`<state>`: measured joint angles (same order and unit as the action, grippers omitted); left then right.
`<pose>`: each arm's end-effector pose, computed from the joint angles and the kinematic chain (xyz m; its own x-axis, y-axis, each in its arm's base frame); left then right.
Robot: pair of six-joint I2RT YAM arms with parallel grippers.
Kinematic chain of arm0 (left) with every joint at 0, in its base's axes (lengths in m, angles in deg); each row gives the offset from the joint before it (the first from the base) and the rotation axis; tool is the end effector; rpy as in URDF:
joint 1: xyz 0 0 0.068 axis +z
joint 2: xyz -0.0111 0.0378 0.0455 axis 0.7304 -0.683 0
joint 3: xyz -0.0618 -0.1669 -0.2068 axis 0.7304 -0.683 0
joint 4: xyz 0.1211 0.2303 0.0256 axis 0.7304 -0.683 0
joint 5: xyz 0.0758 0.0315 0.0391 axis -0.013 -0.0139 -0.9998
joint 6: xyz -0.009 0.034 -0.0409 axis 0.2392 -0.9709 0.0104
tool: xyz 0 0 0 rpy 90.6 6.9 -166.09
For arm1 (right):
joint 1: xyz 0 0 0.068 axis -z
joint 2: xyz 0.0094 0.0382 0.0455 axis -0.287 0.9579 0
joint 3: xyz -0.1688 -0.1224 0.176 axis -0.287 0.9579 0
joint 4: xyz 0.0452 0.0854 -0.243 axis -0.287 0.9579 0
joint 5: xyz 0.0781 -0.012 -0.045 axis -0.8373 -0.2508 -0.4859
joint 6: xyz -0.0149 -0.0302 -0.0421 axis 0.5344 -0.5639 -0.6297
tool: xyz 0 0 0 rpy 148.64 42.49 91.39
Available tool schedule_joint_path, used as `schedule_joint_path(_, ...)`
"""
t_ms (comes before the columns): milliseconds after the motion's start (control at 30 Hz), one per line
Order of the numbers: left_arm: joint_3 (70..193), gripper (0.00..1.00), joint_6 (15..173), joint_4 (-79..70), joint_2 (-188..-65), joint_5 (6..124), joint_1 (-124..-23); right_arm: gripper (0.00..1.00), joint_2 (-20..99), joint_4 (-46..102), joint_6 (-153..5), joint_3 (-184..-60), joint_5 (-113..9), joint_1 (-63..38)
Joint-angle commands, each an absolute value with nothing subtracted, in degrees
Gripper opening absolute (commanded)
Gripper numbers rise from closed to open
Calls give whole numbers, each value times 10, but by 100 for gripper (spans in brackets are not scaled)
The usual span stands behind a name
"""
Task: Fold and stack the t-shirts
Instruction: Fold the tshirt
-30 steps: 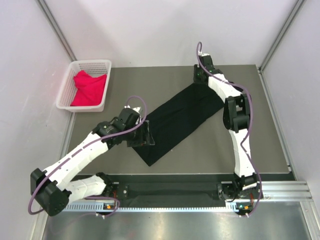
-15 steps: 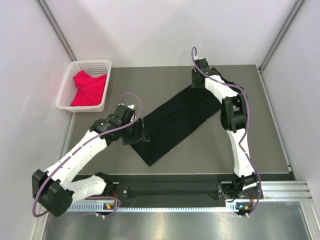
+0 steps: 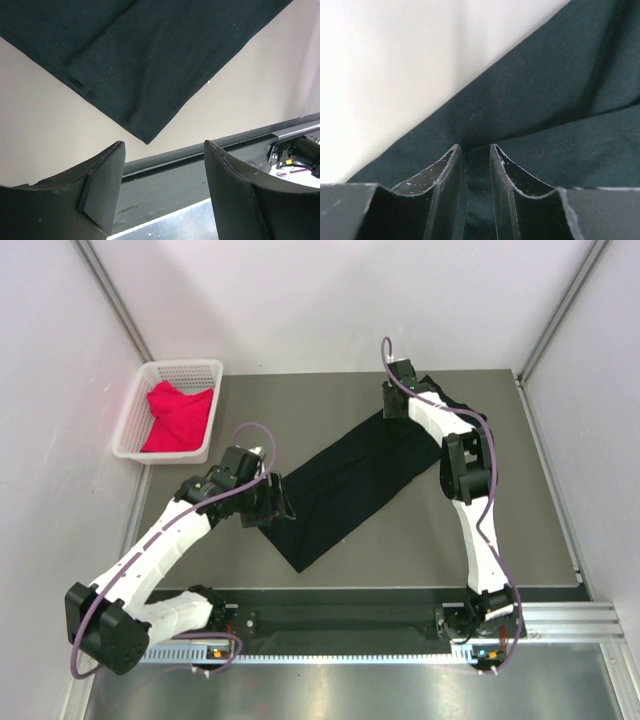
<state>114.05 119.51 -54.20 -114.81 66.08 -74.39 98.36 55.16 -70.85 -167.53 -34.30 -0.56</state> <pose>0.1867 -0.1034 0.2810 -0.9092 -0.2019 -0.3640 -0.0214 0.8959 -0.4437 0.5256 0.1569 0.1799 -0.7188 -0.0430 -0.6939 -0.0587 0.9983 -0.0010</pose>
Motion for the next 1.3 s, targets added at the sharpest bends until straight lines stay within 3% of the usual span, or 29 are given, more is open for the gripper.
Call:
schedule_joint_path(0,1144,69,1183,-546,-1138,676,-734,30,998,541,-713,-1683,-336,-19)
schedule_joint_path(400,1144,68,1179,-540,-1144,687,-718,20,1002,540,-710,-1696,-325,-18)
schedule_joint_path(633,1147,68,1178,-535,-1149,693,-713,8,972,540,-712,-1690,-324,-20)
schedule_joint_path(1267,1144,68,1179,-521,-1162,706,-693,9,943,541,-716,-1699,-385,-42)
